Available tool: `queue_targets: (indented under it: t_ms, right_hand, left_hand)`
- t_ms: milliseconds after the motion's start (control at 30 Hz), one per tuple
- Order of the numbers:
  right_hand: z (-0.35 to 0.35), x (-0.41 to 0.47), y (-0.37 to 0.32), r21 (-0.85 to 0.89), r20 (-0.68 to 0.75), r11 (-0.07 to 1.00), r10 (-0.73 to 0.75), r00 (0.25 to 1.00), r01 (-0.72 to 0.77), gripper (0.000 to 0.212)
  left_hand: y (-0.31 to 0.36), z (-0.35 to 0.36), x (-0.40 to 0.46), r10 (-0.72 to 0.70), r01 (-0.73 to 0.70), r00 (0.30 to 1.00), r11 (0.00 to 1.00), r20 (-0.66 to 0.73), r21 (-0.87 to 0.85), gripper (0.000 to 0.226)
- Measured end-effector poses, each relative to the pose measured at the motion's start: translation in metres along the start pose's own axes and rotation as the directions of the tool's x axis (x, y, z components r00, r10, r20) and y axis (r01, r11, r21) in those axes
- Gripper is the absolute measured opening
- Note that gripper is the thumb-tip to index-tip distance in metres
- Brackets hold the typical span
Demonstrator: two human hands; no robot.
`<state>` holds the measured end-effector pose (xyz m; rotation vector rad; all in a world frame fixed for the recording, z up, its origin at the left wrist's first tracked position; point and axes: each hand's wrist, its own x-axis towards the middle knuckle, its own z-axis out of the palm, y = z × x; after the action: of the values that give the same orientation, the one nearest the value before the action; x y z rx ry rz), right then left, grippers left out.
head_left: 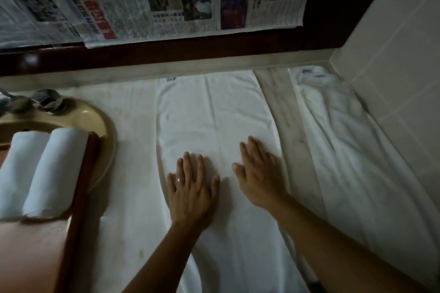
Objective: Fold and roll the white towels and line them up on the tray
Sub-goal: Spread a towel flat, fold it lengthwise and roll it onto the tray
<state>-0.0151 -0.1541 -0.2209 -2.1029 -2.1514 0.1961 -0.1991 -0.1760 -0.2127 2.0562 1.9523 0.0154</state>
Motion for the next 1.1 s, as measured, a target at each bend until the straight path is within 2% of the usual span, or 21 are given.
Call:
queue_targets:
  t_ms: [100, 300, 367, 467, 533, 600, 800, 900, 967, 1033, 1100]
  right_hand:
    - [0.004, -0.037, 0.015, -0.049, -0.006, 0.993, -0.110, 0.994, 0.110, 0.061]
    - [-0.011, -0.070, 0.084, -0.173, 0.008, 0.980, 0.103, 0.995, -0.100, 0.064]
    - [-0.018, -0.078, 0.082, -0.211, -0.053, 0.970, 0.113, 0.992, -0.121, 0.049]
    - [-0.020, -0.097, 0.043, -0.104, -0.109, 0.990, 0.086, 0.990, -0.097, 0.050]
    - [-0.011, -0.125, 0.017, -0.024, 0.003, 0.999, 0.041, 0.999, -0.041, 0.060]
    - [-0.004, -0.152, 0.020, -0.051, 0.073, 0.999, 0.011, 0.997, -0.007, 0.065]
    - [-0.023, -0.190, 0.076, -0.165, 0.130, 0.977, 0.155, 0.979, -0.133, 0.071]
    - [-0.027, -0.183, 0.054, -0.135, 0.092, 0.984, 0.127, 0.988, -0.114, 0.060]
    - [-0.023, -0.169, 0.019, -0.039, 0.058, 0.998, 0.049, 0.997, -0.046, 0.055]
    - [-0.016, -0.152, -0.018, 0.037, 0.087, 0.998, -0.052, 0.995, 0.049, 0.057]
    - [-0.003, -0.141, -0.046, 0.058, 0.147, 0.995, -0.094, 0.985, 0.086, 0.061]
  left_hand:
    - [-0.003, 0.008, -0.019, 0.005, -0.005, 1.000, 1.000, 0.023, -0.001, 0.081]
    - [0.000, 0.011, -0.008, -0.018, 0.018, 1.000, 1.000, -0.010, 0.005, 0.082]
    - [-0.001, 0.011, -0.009, -0.017, 0.017, 1.000, 1.000, -0.016, -0.006, 0.080]
    - [0.000, 0.011, -0.008, -0.020, 0.020, 1.000, 1.000, -0.004, -0.004, 0.076]
    - [0.001, 0.009, -0.008, -0.020, 0.020, 1.000, 1.000, -0.002, -0.009, 0.075]
    - [0.001, 0.008, -0.009, -0.014, 0.014, 1.000, 1.000, 0.011, -0.012, 0.075]
    - [-0.004, 0.005, -0.009, 0.016, -0.015, 0.999, 0.999, 0.032, -0.042, 0.077]
    - [-0.003, 0.001, -0.018, 0.021, -0.019, 0.999, 0.999, 0.034, -0.044, 0.079]
    - [-0.001, 0.000, -0.036, 0.034, -0.034, 0.999, 0.999, -0.009, -0.008, 0.077]
    - [-0.003, -0.003, -0.063, 0.046, -0.044, 0.997, 0.999, -0.067, 0.031, 0.072]
    - [-0.010, -0.008, -0.095, -0.003, 0.005, 0.993, 1.000, -0.122, 0.018, 0.064]
